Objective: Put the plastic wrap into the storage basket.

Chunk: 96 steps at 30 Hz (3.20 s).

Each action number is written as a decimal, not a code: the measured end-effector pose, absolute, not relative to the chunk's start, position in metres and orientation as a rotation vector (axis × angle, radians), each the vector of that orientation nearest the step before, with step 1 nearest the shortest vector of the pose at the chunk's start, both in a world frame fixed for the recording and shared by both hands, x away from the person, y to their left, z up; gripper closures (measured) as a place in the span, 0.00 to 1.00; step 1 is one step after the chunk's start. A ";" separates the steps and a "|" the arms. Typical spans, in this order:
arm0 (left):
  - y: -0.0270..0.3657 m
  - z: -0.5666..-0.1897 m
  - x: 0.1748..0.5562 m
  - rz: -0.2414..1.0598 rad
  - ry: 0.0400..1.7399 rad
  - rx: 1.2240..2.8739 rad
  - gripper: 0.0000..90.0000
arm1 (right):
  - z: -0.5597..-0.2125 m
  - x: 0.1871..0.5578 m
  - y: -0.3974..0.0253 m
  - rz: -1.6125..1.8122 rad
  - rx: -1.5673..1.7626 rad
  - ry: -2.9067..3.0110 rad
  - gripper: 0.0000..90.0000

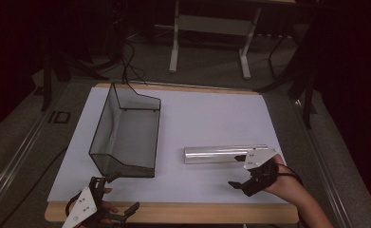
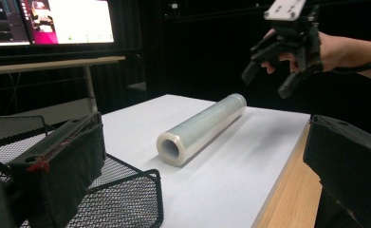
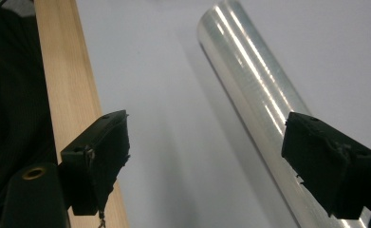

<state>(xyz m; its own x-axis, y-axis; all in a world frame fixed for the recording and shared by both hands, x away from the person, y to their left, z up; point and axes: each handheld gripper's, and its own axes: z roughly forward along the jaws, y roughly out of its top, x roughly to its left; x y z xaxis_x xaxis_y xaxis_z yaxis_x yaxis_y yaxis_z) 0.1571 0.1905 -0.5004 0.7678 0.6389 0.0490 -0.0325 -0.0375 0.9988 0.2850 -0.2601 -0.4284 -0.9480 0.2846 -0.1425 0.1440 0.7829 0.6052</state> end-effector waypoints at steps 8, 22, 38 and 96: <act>0.191 -0.500 0.157 0.570 0.508 1.521 0.01 | -0.426 0.310 -0.248 0.737 0.307 2.786 0.13; 0.191 -0.501 0.157 0.573 0.504 1.532 0.01 | -0.439 0.355 -0.226 0.457 0.206 2.869 0.11; 0.191 -0.502 0.158 0.558 0.502 1.537 0.01 | -0.478 0.388 -0.193 0.097 0.065 2.920 0.11; 0.189 -0.501 0.159 0.565 0.484 1.540 0.01 | -0.452 0.434 -0.210 -0.089 0.982 3.016 0.36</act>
